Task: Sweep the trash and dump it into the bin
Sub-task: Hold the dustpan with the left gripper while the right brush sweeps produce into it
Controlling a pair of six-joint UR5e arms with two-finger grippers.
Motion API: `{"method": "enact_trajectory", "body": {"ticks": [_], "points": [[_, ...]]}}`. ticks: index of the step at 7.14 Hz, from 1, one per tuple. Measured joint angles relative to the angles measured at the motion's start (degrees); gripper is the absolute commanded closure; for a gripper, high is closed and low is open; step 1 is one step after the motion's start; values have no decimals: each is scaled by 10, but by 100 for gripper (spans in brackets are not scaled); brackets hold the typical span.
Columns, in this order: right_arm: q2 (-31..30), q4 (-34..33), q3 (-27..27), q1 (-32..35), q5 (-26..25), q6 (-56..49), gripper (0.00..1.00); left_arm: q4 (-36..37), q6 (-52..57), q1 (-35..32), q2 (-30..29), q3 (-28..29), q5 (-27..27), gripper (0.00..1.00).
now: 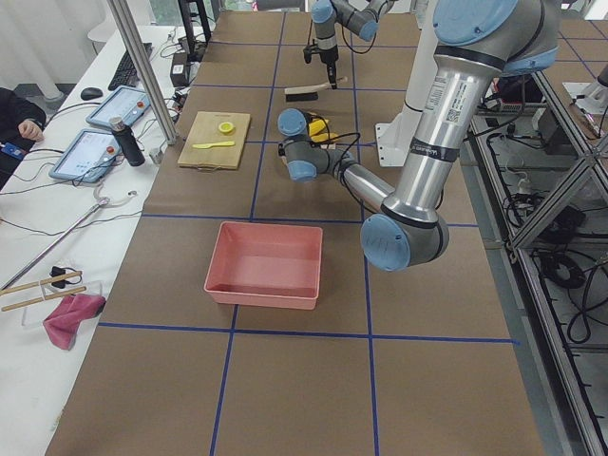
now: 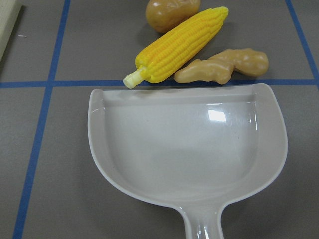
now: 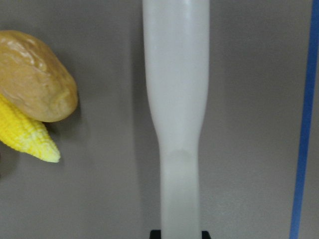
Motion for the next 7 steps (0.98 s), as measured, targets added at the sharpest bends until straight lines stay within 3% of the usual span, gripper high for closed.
{"method": "enact_trajectory", "body": {"ticks": [3,7], "points": [[45,13,-43,-53,-25,38,100,-116,-18,10,1,73,0,3],[117,25,-92,-77,-30,66,100,-126,-70,23,-1,83,4,3]]}}
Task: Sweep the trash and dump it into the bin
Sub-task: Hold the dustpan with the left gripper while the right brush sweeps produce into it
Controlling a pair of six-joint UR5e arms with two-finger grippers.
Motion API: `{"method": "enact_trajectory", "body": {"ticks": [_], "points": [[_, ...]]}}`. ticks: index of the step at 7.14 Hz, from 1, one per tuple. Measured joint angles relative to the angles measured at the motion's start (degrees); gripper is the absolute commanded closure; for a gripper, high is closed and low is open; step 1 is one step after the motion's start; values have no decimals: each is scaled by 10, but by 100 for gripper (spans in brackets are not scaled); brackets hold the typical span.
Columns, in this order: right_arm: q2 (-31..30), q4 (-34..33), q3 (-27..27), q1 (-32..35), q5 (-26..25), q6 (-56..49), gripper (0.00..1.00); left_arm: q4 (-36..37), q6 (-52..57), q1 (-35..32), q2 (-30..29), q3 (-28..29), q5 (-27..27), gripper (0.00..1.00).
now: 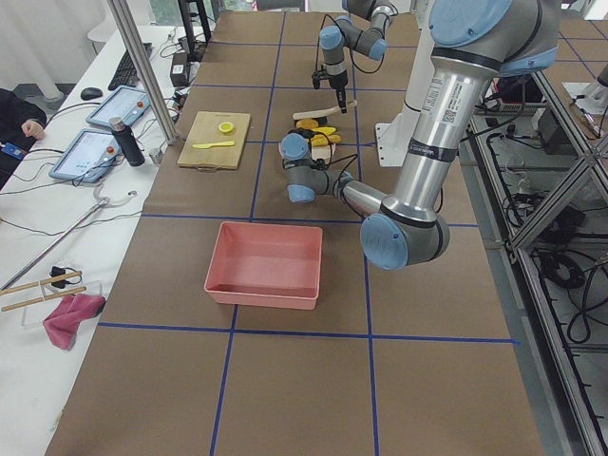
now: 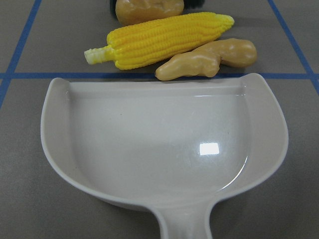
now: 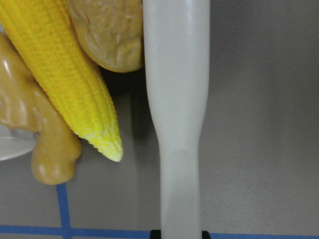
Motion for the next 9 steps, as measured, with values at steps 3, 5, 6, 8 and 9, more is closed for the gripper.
{"method": "enact_trajectory", "body": {"ticks": [3,5,6,8,9], "points": [[53,0,-31,-6,0,9,100,0,-12,13,-4,6,11,3],[74,-1,-39,-18,0,11,100,1,-12,18,-6,9,19,3],[95,-1,-56,-23,0,12,100,1,-12,20,-7,9,22,3],[131,-1,-87,-26,2,14,100,1,-12,22,-7,9,27,3],[140,-1,-92,-26,3,15,100,2,-11,22,-7,9,27,3]]}}
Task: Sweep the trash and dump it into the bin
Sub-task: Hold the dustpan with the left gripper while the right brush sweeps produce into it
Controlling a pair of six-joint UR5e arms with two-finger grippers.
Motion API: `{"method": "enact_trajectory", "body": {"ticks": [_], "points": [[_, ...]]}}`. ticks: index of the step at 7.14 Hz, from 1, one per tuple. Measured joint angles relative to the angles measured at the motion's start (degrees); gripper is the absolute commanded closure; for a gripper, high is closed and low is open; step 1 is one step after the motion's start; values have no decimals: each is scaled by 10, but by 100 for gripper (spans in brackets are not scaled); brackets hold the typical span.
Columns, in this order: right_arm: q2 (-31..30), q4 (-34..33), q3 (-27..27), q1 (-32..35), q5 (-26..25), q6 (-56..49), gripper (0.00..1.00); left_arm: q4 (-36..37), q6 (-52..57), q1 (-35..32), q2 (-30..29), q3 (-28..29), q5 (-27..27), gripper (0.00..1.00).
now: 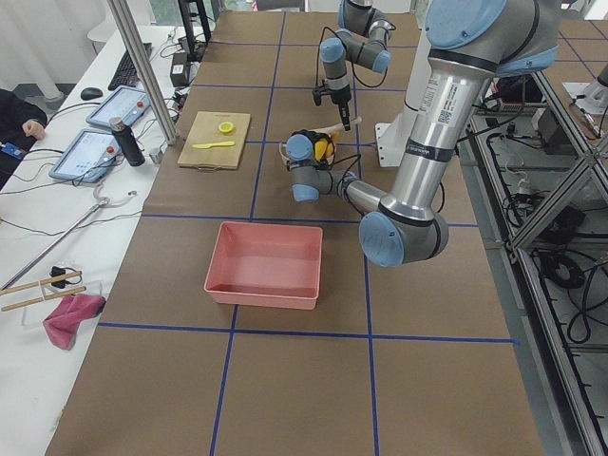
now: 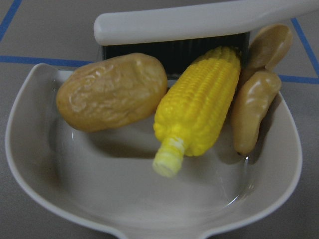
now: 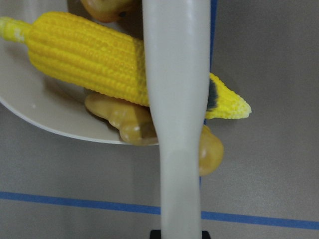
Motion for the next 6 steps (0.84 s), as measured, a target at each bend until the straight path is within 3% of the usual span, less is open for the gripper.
{"method": "enact_trajectory", "body": {"ticks": [6], "points": [[41,1,-12,-3,2,18,100,0,0,0,0,2,2,3]]}}
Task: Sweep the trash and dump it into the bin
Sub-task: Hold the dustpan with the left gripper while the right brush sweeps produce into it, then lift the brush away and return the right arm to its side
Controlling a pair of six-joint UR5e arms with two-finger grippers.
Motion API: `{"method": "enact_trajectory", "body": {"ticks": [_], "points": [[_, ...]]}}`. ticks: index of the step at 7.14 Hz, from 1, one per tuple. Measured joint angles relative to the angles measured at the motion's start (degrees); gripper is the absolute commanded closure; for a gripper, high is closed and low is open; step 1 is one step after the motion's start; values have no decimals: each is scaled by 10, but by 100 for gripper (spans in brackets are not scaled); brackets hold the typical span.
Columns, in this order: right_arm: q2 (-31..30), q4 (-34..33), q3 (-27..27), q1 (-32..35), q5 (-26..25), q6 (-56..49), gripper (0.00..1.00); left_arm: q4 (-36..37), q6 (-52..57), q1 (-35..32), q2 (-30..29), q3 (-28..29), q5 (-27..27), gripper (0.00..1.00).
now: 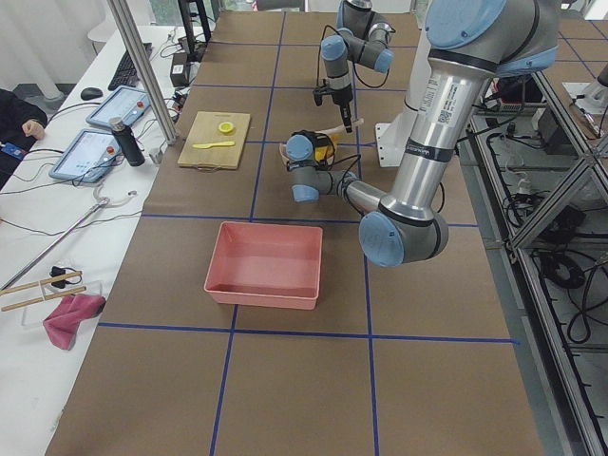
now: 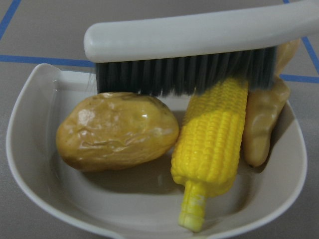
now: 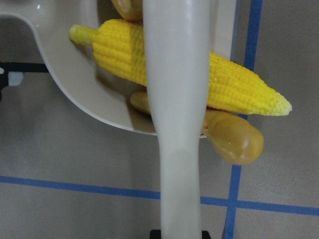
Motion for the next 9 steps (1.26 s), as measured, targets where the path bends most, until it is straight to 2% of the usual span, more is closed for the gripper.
{"method": "enact_trajectory", "body": {"ticks": [3,5,7,9], "points": [[17,-7,5,27,34,4,100,0,0,0,0,1,3,3],[12,-63,38,59,55,0,100,0,0,0,0,1,3,3],[-45,-114,103,102,59,-27,100,0,0,0,0,2,3,3],[-141,-124,161,152,61,-84,100,0,0,1,0,2,3,10]]}}
